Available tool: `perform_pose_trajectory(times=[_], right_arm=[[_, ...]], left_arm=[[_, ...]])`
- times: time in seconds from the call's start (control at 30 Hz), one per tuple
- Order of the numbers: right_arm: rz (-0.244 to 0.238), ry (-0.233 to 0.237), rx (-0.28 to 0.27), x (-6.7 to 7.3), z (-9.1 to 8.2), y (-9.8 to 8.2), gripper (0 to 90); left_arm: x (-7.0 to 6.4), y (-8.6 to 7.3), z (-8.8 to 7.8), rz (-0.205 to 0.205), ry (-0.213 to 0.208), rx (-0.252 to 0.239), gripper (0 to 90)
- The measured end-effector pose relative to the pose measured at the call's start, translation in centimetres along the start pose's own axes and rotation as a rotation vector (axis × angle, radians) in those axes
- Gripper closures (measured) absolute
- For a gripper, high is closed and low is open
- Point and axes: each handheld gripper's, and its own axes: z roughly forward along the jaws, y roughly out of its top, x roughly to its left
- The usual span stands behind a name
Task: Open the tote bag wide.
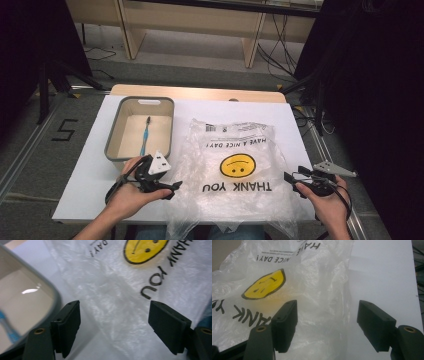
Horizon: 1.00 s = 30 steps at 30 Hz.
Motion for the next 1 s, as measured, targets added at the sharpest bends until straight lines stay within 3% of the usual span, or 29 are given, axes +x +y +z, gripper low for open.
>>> perform_pose_trajectory(times=[0.13,0.3,0.53,0.67,0.9,1.0], right_arm=[[0.0,-0.002,0.021,0.0,0.1,-0.1,34.1],[0.004,0.0,0.057,0.0,0.3,-0.3,34.0],[0.019,-0.006,0.116,-0.2,0.7,-0.8,34.0],[0.021,0.003,0.156,-0.1,1.0,-1.0,34.0],[0.022,0.01,0.221,0.0,1.5,-1.5,34.5],[0.021,0.011,0.244,0.0,1.7,-1.7,35.5]], left_arm=[[-1.1,-0.2,1.0,0.019,-0.02,0.04,26.2],[-1.8,-0.7,2.1,0.027,-0.012,0.096,26.0],[-2.1,-1.5,3.2,0.044,0.025,0.189,26.7],[-2.1,-2.0,3.9,0.056,0.001,0.262,26.3],[-1.7,-2.6,4.4,0.032,0.007,0.324,25.8],[-1.5,-2.9,4.7,-0.002,0.005,0.334,26.0]])
